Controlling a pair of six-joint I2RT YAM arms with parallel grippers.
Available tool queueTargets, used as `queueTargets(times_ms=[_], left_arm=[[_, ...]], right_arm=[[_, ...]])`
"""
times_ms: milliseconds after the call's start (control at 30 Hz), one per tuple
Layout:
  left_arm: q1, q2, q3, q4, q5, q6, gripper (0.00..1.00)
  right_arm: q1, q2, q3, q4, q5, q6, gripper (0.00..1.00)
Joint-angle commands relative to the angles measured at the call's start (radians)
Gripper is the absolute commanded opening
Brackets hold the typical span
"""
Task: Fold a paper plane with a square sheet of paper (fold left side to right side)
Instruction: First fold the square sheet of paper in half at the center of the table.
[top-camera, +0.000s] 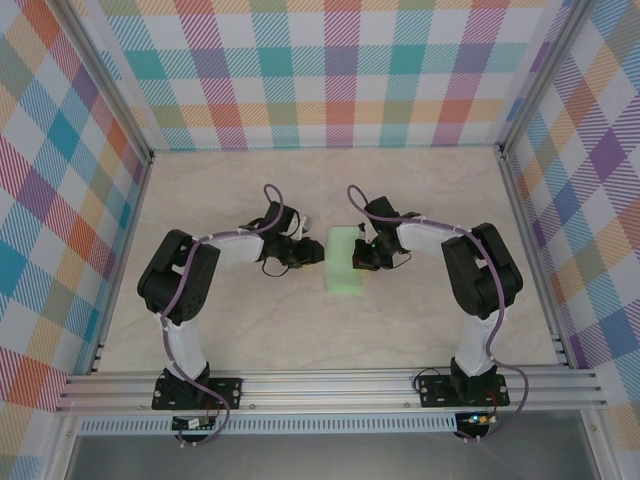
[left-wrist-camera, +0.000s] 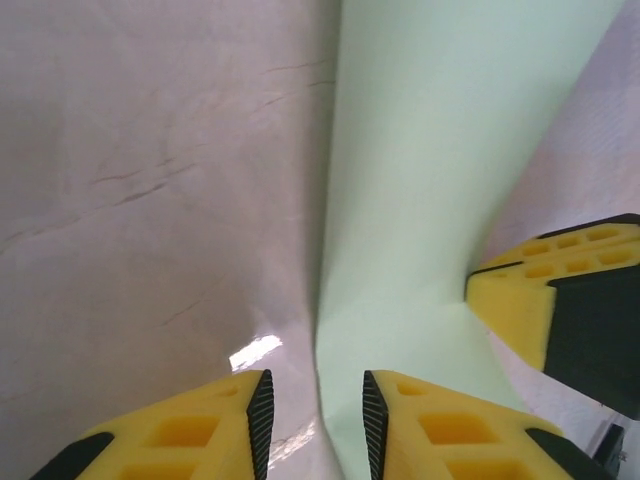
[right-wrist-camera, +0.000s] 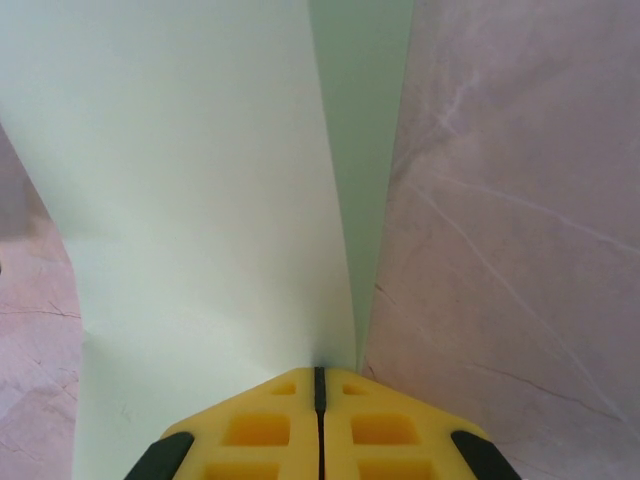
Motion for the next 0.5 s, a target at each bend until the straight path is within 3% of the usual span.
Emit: queueTargets(times_ms=[0,267,467], left_arm=[[-0.037,0.035,0.086,0.014,0.039,0.002,0.31],[-0.056,0.172,0.210,-0.005,0.022,0.003,0.30],[-0.051,0.215,0.241,-0.052,-0.071,0.025,0.29]], right_arm=[[0.005,0.074,-0.020,-0.131,0.094,-0.025,0.07],[0.005,0.076,-0.011,-0.139,0.099,-0.026,0.07],[0.005,0.074,-0.009,-0.149,0.109,-0.035,0.07]])
